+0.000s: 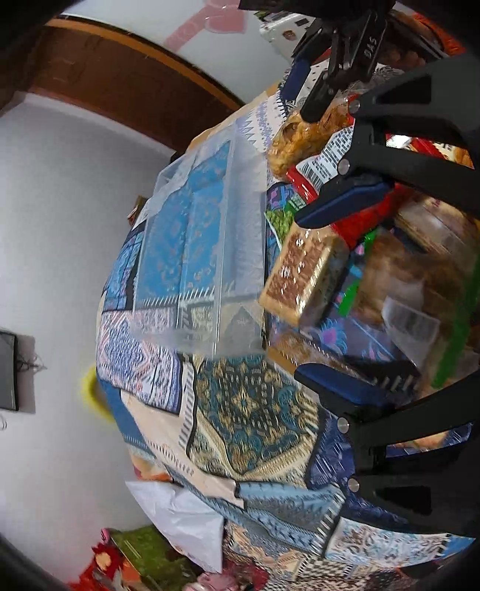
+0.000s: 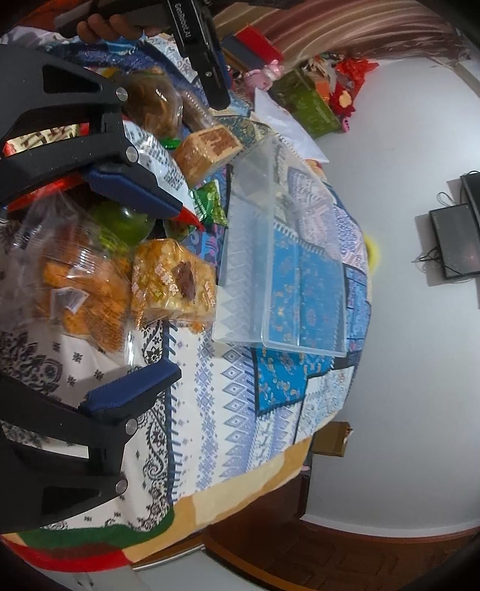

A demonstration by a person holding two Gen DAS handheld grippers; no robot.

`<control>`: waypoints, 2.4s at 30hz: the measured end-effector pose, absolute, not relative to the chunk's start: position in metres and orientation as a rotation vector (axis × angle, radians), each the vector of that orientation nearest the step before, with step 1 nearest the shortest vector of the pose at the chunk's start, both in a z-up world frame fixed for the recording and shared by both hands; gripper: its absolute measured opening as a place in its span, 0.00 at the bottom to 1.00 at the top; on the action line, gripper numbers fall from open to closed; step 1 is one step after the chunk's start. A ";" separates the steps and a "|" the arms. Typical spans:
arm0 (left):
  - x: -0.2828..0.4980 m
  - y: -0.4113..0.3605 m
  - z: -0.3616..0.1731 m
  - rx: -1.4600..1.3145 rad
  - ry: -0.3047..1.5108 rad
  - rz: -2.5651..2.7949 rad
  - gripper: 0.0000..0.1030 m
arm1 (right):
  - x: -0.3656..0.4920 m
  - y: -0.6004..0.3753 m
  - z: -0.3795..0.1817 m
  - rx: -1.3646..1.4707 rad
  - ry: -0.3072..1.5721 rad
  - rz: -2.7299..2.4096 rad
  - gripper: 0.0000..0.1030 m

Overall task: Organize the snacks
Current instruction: 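Grasp the brown cake bar with the left tool while the right grasps an orange packet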

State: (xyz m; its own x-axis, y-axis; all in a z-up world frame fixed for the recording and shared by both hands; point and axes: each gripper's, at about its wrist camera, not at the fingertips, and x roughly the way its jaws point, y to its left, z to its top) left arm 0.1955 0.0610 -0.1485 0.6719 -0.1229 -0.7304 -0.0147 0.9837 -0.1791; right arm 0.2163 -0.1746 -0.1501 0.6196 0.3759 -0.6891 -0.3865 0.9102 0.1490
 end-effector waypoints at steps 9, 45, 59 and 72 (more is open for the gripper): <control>0.220 0.044 -0.169 -0.161 0.937 -0.096 0.81 | 0.231 -0.175 -0.162 0.004 0.842 0.467 0.66; 0.248 0.052 -0.183 -0.377 1.063 -0.019 0.70 | 0.217 -0.174 -0.145 -0.028 0.805 0.449 0.42; 0.214 0.045 -0.168 -0.317 1.035 -0.059 0.41 | 0.206 -0.178 -0.122 -0.017 0.759 0.456 0.41; 0.199 0.046 -0.119 -0.265 0.934 -0.081 0.36 | 0.219 -0.167 -0.090 -0.029 0.681 0.454 0.41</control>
State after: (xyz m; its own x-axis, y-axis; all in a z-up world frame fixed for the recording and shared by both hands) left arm 0.1986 0.0465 -0.1191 0.5939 -0.1828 -0.7835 -0.0457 0.9646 -0.2597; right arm 0.2189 -0.1669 -0.0903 0.6831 0.3957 -0.6139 -0.4141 0.9022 0.1208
